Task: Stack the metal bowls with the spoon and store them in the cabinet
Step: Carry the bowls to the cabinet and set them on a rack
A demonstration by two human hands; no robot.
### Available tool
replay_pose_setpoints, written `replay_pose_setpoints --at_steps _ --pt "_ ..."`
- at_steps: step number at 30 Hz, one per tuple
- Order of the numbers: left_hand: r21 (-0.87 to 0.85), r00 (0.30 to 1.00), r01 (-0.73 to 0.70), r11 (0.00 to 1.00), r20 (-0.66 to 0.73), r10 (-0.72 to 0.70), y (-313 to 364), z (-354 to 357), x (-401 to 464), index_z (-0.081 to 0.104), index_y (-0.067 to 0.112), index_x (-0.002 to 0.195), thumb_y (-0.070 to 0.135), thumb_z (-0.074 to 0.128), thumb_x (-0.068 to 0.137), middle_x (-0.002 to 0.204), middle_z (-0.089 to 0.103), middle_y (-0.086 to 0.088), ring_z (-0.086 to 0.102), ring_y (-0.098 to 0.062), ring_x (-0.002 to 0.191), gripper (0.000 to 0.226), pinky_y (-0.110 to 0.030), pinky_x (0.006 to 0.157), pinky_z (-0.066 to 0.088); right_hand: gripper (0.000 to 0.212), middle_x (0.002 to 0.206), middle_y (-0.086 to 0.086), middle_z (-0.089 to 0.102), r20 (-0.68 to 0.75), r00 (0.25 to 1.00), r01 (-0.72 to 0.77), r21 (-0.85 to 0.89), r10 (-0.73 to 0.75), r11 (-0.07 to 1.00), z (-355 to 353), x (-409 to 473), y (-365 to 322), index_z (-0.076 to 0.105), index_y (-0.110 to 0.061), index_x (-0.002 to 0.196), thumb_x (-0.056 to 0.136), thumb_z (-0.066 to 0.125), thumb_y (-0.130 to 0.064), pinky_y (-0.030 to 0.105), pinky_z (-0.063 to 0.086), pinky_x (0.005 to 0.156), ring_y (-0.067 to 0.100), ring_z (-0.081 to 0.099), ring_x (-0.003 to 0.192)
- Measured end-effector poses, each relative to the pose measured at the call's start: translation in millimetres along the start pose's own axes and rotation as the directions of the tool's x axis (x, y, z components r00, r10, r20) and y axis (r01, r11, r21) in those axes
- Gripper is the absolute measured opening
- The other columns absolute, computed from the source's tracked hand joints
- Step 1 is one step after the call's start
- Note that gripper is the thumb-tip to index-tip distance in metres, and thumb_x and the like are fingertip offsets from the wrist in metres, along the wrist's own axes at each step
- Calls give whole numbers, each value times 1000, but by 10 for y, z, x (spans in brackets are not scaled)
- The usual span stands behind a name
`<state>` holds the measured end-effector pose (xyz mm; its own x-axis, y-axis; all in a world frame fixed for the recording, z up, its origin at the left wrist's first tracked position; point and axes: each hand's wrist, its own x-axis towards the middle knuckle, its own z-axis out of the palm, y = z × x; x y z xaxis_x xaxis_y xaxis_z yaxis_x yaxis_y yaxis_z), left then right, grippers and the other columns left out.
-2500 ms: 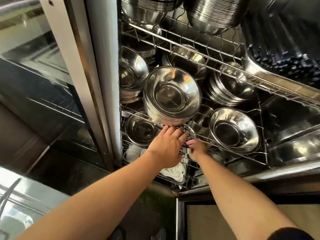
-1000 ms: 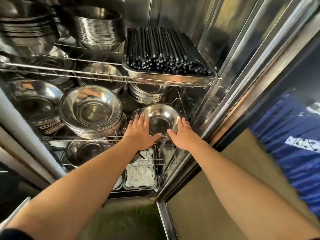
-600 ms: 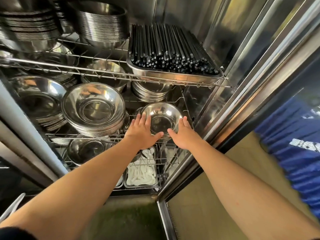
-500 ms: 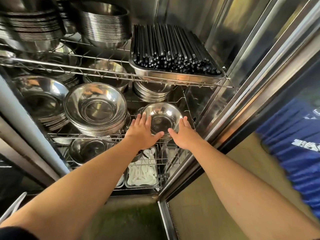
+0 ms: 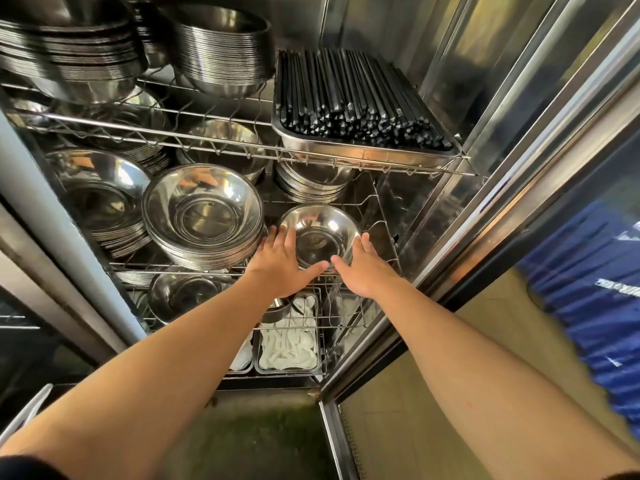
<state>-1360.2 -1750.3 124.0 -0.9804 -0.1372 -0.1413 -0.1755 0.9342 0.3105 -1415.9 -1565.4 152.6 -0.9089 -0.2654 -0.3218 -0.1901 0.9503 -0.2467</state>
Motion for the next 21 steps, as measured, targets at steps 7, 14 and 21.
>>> replay_pose_setpoints --at_steps 7,14,21 --pt "-31 999 18 999 27 -18 -12 -44 -47 -16 9 160 90 27 81 171 -5 -13 -13 -29 156 121 -48 126 2 85 167 0 -22 -1 1000 17 -5 -17 1000 -5 1 -83 -7 -15 162 102 33 -61 53 16 121 22 -4 156" --pt "-17 999 13 1000 30 -13 -51 -42 -34 -14 7 160 90 25 82 171 -5 -14 -12 -30 156 121 -45 125 -1 84 167 2 -22 -4 1000 25 -20 -25 999 -31 -2 -114 -7 -14 161 103 32 -60 52 16 122 23 -4 156" --pt "-32 999 0 999 46 2 -41 -97 -97 -11 12 161 82 32 89 171 -7 -12 -14 -31 156 109 -51 125 6 85 168 0 -20 -44 998 44 12 -44 999 -13 -52 -69 -4 -17 162 101 36 -60 51 15 123 21 -5 156"
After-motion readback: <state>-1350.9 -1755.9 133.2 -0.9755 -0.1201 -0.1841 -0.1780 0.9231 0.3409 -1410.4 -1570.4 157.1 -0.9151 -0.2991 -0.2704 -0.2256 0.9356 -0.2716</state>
